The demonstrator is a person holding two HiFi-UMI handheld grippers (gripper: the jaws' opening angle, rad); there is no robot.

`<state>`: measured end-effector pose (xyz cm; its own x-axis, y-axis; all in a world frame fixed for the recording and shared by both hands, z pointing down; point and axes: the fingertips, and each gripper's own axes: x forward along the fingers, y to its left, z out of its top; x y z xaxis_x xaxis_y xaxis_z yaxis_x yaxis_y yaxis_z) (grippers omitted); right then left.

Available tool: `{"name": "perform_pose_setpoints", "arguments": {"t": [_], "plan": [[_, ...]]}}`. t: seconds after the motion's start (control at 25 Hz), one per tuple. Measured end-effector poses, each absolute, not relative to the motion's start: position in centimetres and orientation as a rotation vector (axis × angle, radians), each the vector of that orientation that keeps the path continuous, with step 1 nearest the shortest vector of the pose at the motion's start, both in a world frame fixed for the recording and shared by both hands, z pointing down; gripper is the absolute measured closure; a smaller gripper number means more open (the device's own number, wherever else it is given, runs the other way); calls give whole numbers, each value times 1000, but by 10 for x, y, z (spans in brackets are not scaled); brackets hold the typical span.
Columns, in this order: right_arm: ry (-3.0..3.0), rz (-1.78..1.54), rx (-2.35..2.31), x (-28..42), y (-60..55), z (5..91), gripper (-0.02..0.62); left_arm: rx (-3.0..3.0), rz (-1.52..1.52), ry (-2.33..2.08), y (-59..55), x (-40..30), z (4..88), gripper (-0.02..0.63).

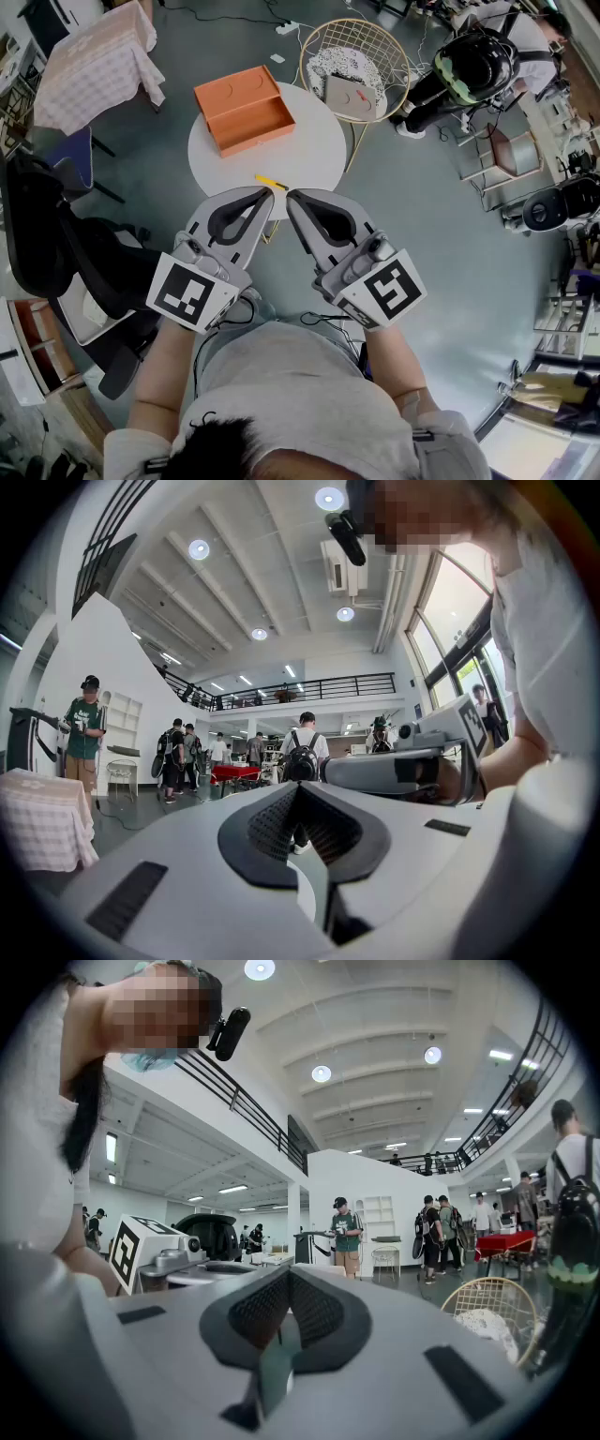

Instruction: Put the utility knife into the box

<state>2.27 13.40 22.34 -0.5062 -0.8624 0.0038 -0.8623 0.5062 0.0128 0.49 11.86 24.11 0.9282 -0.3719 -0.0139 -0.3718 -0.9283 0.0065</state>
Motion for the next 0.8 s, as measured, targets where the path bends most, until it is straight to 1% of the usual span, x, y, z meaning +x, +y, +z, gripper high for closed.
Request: {"name": "perform_pose_setpoints", "arguments": {"t": [0.56,0.8], "plan": [[-2712,-12,1573,18,131,228,589,3085,-30,-609,112,-2,248,597],[-2678,70,1620,27,127,239,588,3092,-52,-614,106,-10,251,597]]}}
